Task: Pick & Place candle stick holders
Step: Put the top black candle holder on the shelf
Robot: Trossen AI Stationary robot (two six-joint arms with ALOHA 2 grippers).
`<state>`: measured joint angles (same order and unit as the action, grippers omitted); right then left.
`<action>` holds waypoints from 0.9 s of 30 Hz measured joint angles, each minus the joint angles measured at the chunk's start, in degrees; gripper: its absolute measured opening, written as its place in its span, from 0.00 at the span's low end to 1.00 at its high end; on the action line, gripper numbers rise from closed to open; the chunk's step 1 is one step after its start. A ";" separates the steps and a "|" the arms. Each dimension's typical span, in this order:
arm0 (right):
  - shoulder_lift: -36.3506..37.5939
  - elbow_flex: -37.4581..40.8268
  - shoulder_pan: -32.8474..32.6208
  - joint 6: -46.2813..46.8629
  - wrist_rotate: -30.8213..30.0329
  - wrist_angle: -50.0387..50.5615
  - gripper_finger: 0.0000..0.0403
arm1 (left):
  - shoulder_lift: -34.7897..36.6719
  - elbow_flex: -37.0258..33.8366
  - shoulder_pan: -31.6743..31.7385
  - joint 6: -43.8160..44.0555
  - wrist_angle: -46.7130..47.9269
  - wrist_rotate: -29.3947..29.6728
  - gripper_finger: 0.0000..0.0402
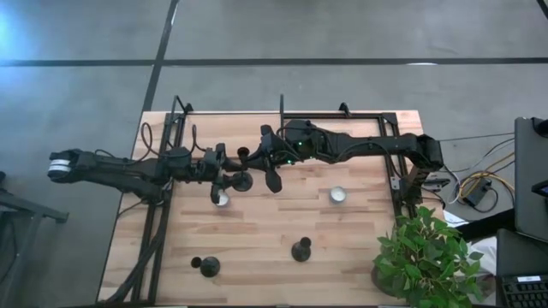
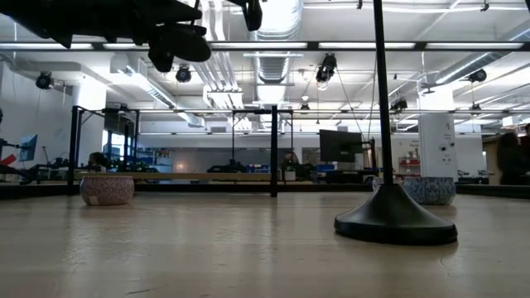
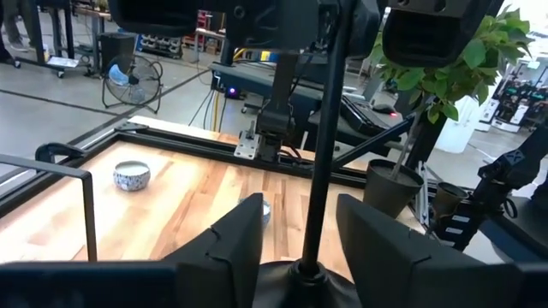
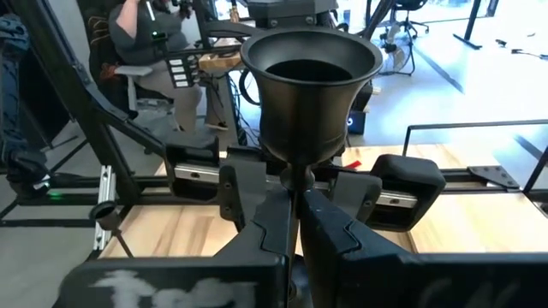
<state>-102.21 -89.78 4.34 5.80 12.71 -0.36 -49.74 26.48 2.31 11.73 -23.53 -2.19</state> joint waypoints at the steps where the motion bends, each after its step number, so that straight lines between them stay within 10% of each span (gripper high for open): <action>1: 0.00 0.00 0.04 0.00 0.00 0.00 0.02 | 0.00 0.00 0.00 -0.48 -0.02 -0.01 0.32; 8: 0.00 0.00 0.06 -0.03 0.01 0.09 0.02 | 0.00 0.00 0.02 -3.78 0.00 -1.88 0.05; 27: 1.13 -0.04 0.15 3.23 -3.80 2.54 0.20 | 0.20 0.00 0.07 -3.84 0.00 -1.67 0.05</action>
<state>-101.09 -89.82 4.49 9.04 8.91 2.18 -49.54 26.48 2.37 7.89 -23.53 -3.86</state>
